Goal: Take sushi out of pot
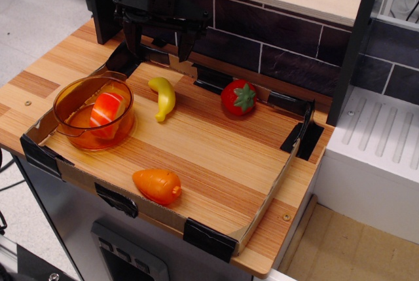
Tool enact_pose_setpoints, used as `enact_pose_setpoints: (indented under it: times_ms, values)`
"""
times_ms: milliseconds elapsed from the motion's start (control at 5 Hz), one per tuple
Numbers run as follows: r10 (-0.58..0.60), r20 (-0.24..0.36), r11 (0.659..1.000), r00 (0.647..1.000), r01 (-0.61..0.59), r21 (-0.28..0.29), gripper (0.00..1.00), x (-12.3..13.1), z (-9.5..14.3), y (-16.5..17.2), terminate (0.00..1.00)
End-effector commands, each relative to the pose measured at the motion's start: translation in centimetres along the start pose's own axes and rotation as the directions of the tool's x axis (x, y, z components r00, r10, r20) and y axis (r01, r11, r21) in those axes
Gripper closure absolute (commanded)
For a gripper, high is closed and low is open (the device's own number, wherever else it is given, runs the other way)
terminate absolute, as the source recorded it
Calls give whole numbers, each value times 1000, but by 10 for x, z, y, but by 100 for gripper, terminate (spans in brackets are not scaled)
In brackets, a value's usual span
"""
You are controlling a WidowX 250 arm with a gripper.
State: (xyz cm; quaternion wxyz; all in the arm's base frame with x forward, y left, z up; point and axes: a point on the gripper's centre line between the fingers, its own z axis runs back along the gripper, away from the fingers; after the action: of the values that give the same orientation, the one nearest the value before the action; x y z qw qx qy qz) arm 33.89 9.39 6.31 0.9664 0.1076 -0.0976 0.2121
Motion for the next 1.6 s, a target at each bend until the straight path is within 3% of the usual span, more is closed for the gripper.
enact_pose_setpoints:
  times_ms: [0,400,600,800,1000,1200,1400]
  values:
    - [0,0,1000,1000,0,0,0,0,0,0,0]
    - [-25,11,993,1000,26,-114,0,0,34,32,0]
    - [-65,12,989,998,66,-134,0,-11,39,52,0]
    - [-101,-25,986,995,97,-132,0,-29,36,81,0]
    - [-117,-106,985,987,102,-136,0,-40,26,87,0]
    - [-115,-157,984,981,91,-152,0,-45,16,82,0]
    - [-87,-161,986,983,62,-152,0,-50,6,74,0]
